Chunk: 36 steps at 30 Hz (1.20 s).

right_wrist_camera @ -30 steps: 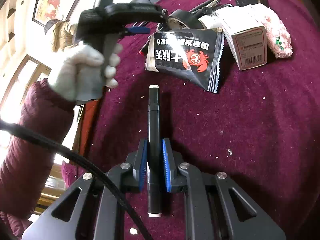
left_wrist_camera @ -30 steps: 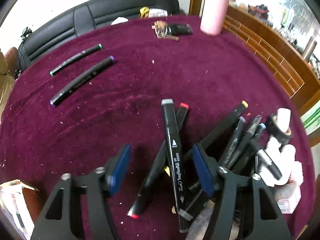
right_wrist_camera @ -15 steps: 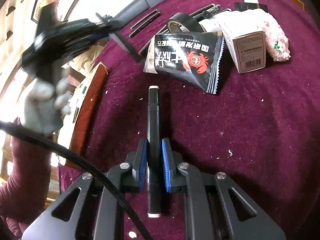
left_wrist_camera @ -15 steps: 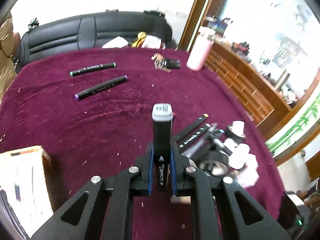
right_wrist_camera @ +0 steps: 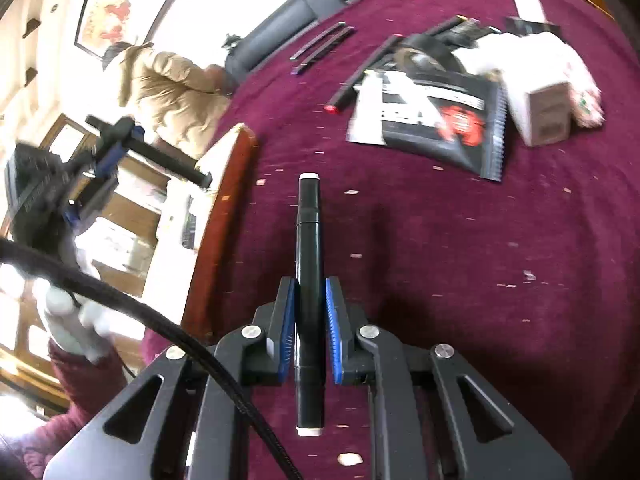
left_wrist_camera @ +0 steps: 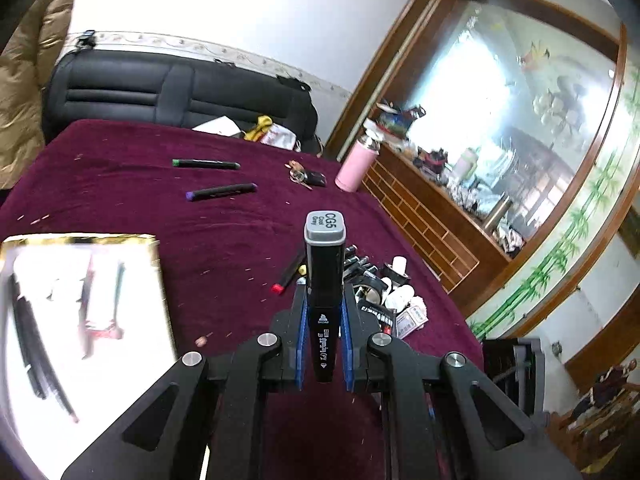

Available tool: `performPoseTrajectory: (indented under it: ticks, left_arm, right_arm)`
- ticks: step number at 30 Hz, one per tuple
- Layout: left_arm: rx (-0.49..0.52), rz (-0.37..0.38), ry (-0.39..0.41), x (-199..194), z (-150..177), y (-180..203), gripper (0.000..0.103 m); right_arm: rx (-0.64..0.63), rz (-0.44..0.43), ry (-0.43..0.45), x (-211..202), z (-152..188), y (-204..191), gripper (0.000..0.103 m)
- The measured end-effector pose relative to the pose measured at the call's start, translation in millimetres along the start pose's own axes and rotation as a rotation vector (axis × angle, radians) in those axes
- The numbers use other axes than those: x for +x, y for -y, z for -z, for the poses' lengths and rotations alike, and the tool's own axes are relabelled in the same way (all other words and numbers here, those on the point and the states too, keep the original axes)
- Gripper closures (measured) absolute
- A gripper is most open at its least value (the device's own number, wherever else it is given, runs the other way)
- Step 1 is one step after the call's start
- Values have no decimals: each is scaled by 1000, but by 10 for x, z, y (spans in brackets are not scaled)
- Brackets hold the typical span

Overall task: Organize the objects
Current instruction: 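Carry both markers into the tray beside the other markers and open both tools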

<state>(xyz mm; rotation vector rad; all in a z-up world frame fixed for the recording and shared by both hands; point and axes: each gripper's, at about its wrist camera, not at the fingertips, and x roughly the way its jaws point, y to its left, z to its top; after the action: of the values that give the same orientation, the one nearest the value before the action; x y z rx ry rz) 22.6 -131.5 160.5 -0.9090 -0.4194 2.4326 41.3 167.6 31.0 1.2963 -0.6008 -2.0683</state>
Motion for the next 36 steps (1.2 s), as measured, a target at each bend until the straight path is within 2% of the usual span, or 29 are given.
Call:
performPoseTrajectory:
  ticks: [4, 8, 15, 19, 22, 26, 36]
  left_arm:
    - [-36, -26, 44, -467, 120, -238, 92]
    - [-68, -83, 67, -936, 242, -536, 92]
    - [-130, -222, 20, -1408, 398, -1129, 92]
    - [-186, -272, -52, -1388, 485, -1514, 91]
    - [-235, -288, -104, -1244, 519, -1776, 91]
    - [-250, -299, -169, -1009, 555, -1947, 91]
    - [-284, -304, -260, -494, 411, -2236, 91]
  right_arm:
    - [-49, -37, -15, 130, -30, -305, 90]
    - [-107, -94, -57, 311, -62, -718, 90]
    - [-201, -146, -141, 905, -145, -1421, 90]
    - [-234, -152, -192, 1307, -179, -1710, 90]
    - [-248, -125, -226, 1659, -214, -1855, 89]
    - [-256, -76, -258, 2042, -338, -1986, 89]
    - [-266, 19, -289, 2478, -459, -2061, 89]
